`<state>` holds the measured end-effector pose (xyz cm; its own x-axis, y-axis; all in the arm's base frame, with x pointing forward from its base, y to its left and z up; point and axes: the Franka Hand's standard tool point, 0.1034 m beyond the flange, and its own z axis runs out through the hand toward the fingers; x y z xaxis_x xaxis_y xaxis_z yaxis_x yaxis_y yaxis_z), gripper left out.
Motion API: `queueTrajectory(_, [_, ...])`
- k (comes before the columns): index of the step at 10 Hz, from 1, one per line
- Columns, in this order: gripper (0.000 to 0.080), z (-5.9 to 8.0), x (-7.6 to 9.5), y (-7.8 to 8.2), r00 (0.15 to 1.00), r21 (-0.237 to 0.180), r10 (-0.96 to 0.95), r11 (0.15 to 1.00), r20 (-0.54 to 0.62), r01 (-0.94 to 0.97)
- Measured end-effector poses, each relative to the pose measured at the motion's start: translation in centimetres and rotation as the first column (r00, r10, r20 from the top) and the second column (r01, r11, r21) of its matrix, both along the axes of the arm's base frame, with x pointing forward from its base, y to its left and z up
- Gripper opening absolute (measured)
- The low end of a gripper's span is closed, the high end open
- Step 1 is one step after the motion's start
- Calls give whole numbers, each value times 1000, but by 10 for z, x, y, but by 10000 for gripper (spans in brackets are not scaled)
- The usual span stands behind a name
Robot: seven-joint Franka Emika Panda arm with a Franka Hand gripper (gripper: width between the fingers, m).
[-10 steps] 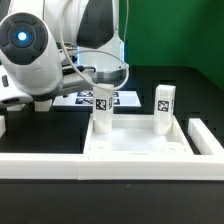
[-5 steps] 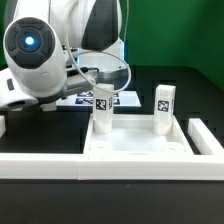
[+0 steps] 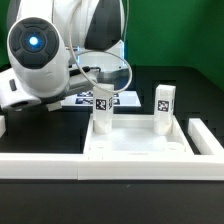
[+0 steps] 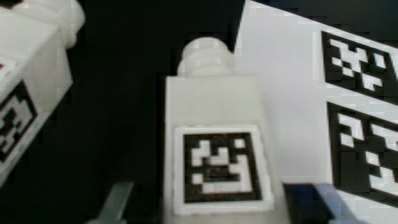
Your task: Assemble square table
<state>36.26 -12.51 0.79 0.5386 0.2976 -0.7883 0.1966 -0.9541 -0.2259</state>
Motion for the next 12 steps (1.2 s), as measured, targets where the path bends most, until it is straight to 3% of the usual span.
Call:
queueTrajectory(3, [290,4,4,2,1000,16,18,1000,4,-18])
queueTrajectory(4, [290,29,14,-2,998,64,44,997,-33,-42])
queueTrajectory(5, [290,58,34,-9,998,79,50,996,-26,-48])
queueTrajectory(6, [290,76,44,-13,999,73,51,996,7,-51])
queueTrajectory(7, [290,86,39,-12,999,62,39,997,15,-40])
queueTrajectory(8, [290,71,23,-8,1000,36,0,999,3,0])
queueTrajectory(9, [290,64,23,-9,1000,66,9,998,18,-11])
queueTrajectory(10, [290,68,36,-8,994,77,-7,997,111,-1])
queueTrajectory(12, [290,113,80,12,976,89,-9,996,218,-11])
